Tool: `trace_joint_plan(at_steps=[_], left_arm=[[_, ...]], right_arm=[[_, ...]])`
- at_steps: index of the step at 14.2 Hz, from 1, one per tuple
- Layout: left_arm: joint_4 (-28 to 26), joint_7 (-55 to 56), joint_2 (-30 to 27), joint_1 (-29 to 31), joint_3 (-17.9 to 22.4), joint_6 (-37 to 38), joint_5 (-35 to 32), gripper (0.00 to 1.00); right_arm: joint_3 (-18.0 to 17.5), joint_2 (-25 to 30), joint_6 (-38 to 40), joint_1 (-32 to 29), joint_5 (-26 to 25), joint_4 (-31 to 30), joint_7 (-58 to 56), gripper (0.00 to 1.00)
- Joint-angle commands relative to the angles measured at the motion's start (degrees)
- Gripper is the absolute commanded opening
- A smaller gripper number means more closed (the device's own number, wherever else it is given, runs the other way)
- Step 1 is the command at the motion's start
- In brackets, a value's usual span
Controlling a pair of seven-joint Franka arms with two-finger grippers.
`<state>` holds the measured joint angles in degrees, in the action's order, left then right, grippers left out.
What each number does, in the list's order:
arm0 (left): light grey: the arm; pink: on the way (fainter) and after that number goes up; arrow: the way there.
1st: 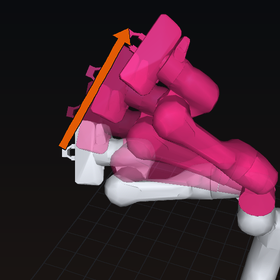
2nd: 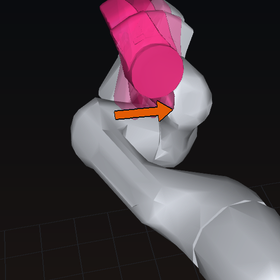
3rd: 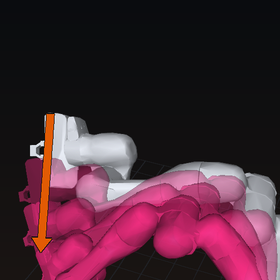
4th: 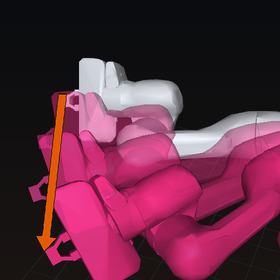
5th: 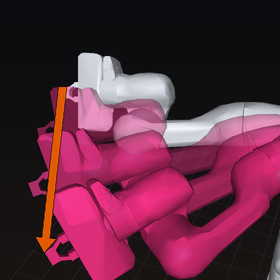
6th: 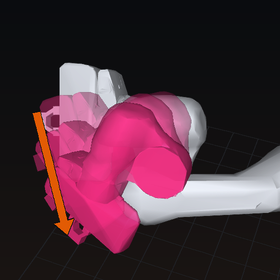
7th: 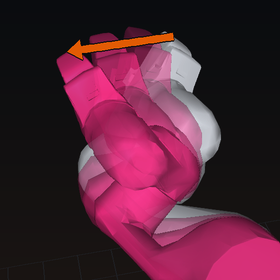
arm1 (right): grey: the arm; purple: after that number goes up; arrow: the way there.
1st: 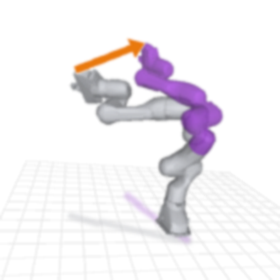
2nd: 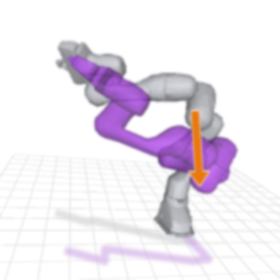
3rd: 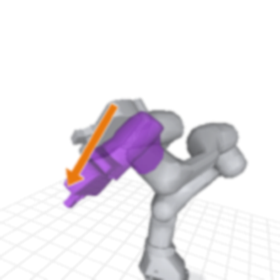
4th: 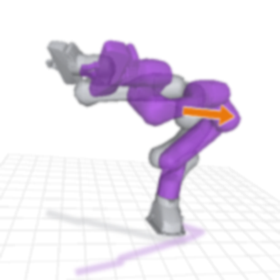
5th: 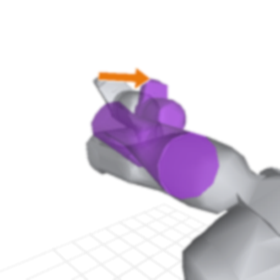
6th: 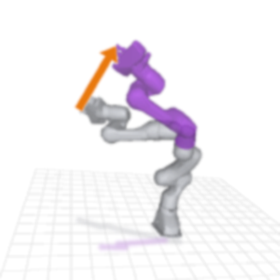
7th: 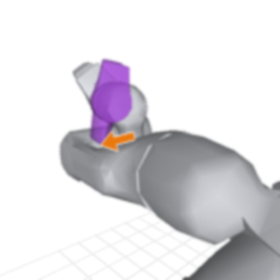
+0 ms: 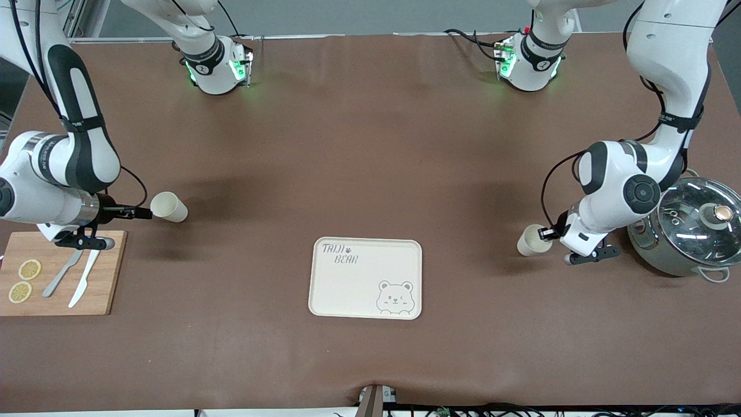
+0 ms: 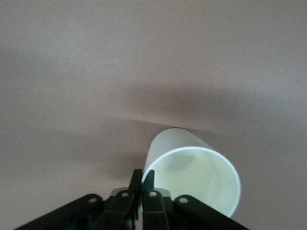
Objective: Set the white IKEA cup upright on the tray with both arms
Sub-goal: 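Grasp the cup with the left gripper while the right gripper grasps the other cup, then carry the cup with the left gripper and set it on the tray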
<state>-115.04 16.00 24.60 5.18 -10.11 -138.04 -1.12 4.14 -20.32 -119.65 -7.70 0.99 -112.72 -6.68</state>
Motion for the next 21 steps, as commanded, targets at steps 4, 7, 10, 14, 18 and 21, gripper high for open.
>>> trace_joint_plan(at_steps=[4, 7, 10, 14, 18, 21], left_arm=[[7.71, 2.70, 0.19, -1.74, -0.26, 4.70, 1.99, 0.00], [13.16, 7.98, 1.59, -4.82, -0.17, 8.04, 2.08, 0.00], [19.13, 12.64, 3.52, -7.19, -0.17, 11.21, 2.08, 0.00], [26.34, 18.70, 6.77, -10.44, -0.17, 12.80, 5.07, 0.00], [30.57, 30.72, 9.32, -15.01, -0.09, 12.89, 5.60, 0.00], [31.71, 34.70, 10.03, -16.16, -0.17, 12.89, 5.86, 0.00]], right_arm=[[-0.80, 0.99, -5.58, -1.09, 0.76, -6.97, 0.61, 0.76], [-0.80, 1.42, -5.24, -1.09, 0.94, -8.74, 0.53, 0.75], [-0.88, 1.34, -5.24, -1.09, 0.94, -8.83, 0.44, 0.38], [-0.97, 1.42, -4.63, -0.13, 2.08, -8.66, 0.53, 0.00], [-1.15, 1.78, 0.71, 0.40, 2.17, -4.72, 0.35, 0.00], [-1.06, 1.51, 12.22, 3.03, 2.26, 5.99, 0.70, 0.00]])
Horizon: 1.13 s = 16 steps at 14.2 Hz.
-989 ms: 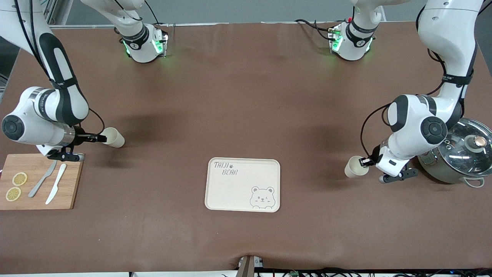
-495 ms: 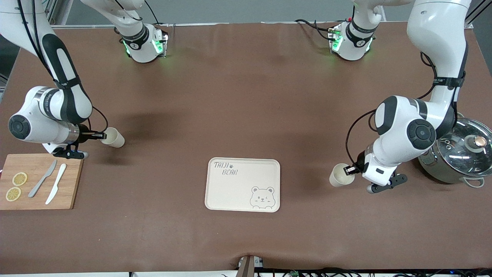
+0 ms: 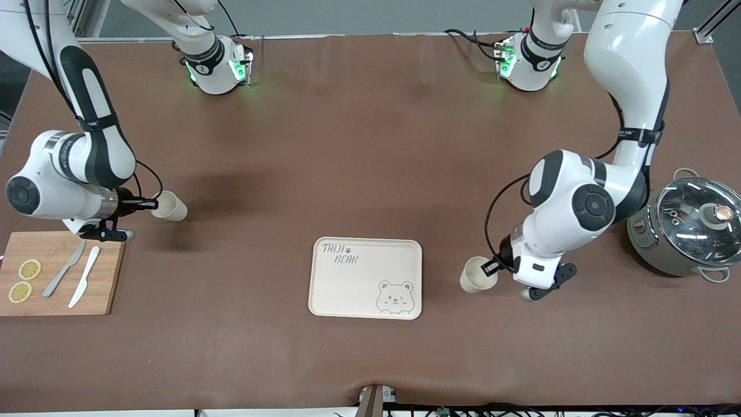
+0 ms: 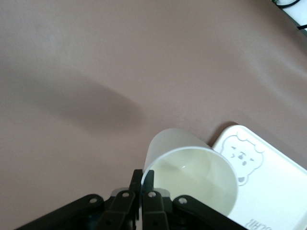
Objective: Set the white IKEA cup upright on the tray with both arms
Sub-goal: 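Carry the cup with the left gripper and set it on the tray, then carry the cup onto the tray with the right gripper while the left gripper withdraws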
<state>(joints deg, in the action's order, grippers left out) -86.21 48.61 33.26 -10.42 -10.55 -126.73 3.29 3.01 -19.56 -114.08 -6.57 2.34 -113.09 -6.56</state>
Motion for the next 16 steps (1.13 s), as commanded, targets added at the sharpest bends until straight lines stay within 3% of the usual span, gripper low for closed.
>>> trace_joint_plan(at_steps=[1, 4, 6, 9, 12, 16], left_arm=[[5.41, 4.80, 2.85, -2.22, 0.27, 1.57, 1.36, 0.00], [11.57, 14.38, 7.42, -7.24, 1.06, 1.57, 1.10, 0.00], [12.47, 16.07, 8.74, -7.86, 1.14, 1.05, 1.19, 0.00], [16.76, 18.00, 13.57, -10.58, 2.11, -2.02, 1.10, 0.00], [16.60, 16.96, 15.69, -14.09, 5.79, -4.76, 0.84, 0.00], [16.51, 16.34, 17.89, -16.30, 7.47, -5.73, 0.75, 0.00]], right_arm=[[0.07, 0.75, 9.11, 2.87, 0.91, 9.43, 0.76, 0.00], [0.07, 0.40, 14.93, 5.15, 0.91, 17.88, 6.28, 0.00], [0.07, 0.40, 15.02, 6.82, 1.43, 20.00, 9.01, 0.00], [0.15, -2.57, 14.76, 8.67, 7.57, 23.25, 13.66, 0.00], [0.07, -5.48, 14.67, 12.36, 7.94, 26.69, 22.44, 0.00], [0.07, -9.60, 12.58, 18.59, 9.61, 28.43, 34.57, 0.00]])
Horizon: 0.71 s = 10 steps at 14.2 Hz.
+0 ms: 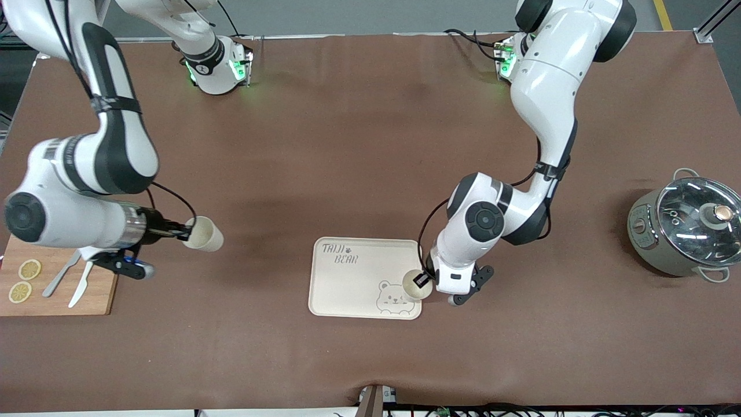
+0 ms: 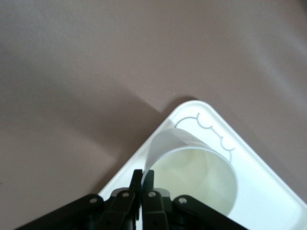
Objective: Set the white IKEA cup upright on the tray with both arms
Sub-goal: 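Carry the cup onto the tray with the right gripper while the left gripper withdraws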
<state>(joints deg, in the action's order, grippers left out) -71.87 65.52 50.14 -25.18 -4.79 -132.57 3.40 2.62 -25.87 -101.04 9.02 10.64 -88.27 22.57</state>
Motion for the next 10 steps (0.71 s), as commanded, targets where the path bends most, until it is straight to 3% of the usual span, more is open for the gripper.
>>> trace_joint_plan(at_steps=[1, 4, 5, 6, 7, 10], left_arm=[[2.09, -0.57, 1.10, -1.63, 1.63, 0.11, 0.73, 0.00], [2.00, -0.31, 1.10, -1.63, 1.62, 0.11, 0.81, 0.00], [1.48, -0.48, 0.84, -1.63, 1.62, 0.11, 0.64, 0.24], [0.95, -0.31, 0.58, -1.46, 1.62, 0.11, 0.64, 0.71], [1.03, -0.31, 0.58, -1.80, 1.62, 0.11, 0.55, 1.00], [1.12, -0.48, -2.49, -1.64, 1.89, 1.86, 0.38, 1.00]], right_arm=[[0.46, -4.96, -1.52, 4.15, 1.57, 4.41, 9.29, 0.00], [0.46, -8.75, -6.00, 8.37, 4.90, 5.30, 17.66, 0.00], [0.46, -9.89, -8.02, 9.77, 5.43, 5.47, 20.20, 0.00], [0.46, -10.95, -10.30, 10.66, 5.53, 6.00, 22.75, 0.00], [0.46, -11.83, -12.24, 12.23, 5.53, 6.35, 24.95, 0.00], [-0.07, -13.67, -14.63, 14.61, 6.05, 8.45, 31.73, 0.00]])
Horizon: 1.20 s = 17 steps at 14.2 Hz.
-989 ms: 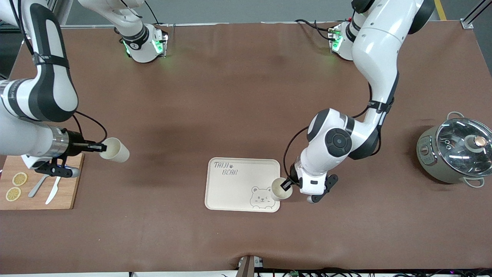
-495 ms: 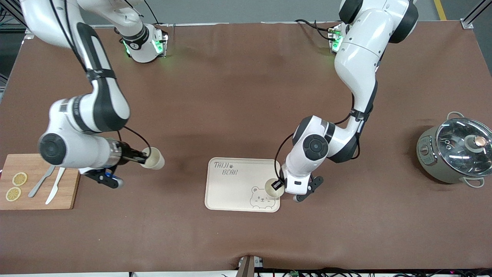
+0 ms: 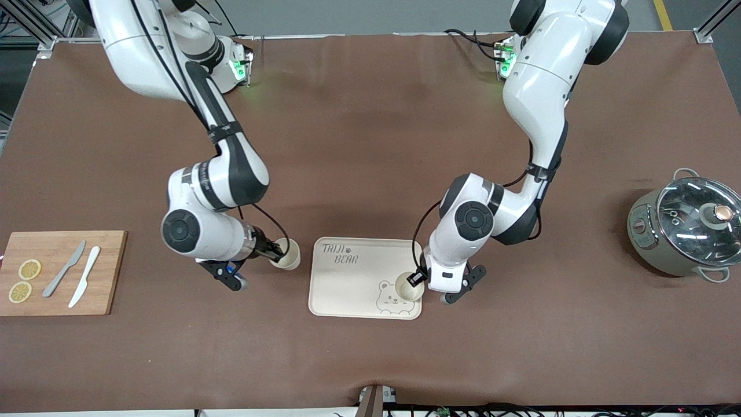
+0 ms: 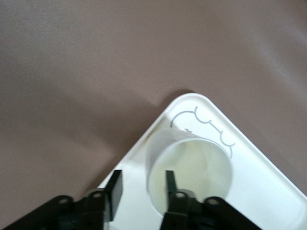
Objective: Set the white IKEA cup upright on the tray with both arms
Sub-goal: 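Carry the cup onto the tray with the right gripper while the left gripper withdraws, then open the right gripper and lift it away from the cup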
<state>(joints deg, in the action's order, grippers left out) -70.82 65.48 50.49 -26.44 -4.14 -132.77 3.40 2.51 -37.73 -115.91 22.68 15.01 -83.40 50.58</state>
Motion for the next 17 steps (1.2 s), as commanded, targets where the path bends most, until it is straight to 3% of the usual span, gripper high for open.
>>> trace_joint_plan(at_steps=[1, 3, 10, 11, 12, 17], left_arm=[[0.16, -0.53, -4.33, -0.10, 1.41, 3.99, 0.29, 1.00], [0.16, -1.66, -7.58, 1.13, 2.46, 8.12, -1.72, 1.00], [-0.19, -17.11, -19.01, 7.36, 2.55, 21.22, -6.57, 1.00], [-0.19, -20.01, -20.24, 9.11, 2.47, 22.45, -6.57, 1.00], [-0.28, -22.74, -21.30, 10.34, 2.47, 23.60, -6.57, 1.00], [-0.28, -34.61, -26.14, 16.50, 2.47, 30.19, -6.57, 1.00]], right_arm=[[-0.05, -3.04, 0.15, 1.66, 2.82, 5.50, 6.26, 0.00], [-0.05, -6.11, 0.07, 3.06, 3.10, 9.20, 10.32, 0.00], [-0.05, -9.73, -4.68, 6.67, 3.01, 8.95, 13.76, 0.00], [-0.05, -10.08, -4.68, 6.41, 3.01, 8.95, 13.06, 0.55], [-0.05, -9.91, -4.51, 5.97, 2.92, 9.13, 12.54, 1.00], [0.65, -7.01, 0.21, 5.62, 2.48, 10.79, 12.35, 1.00]])
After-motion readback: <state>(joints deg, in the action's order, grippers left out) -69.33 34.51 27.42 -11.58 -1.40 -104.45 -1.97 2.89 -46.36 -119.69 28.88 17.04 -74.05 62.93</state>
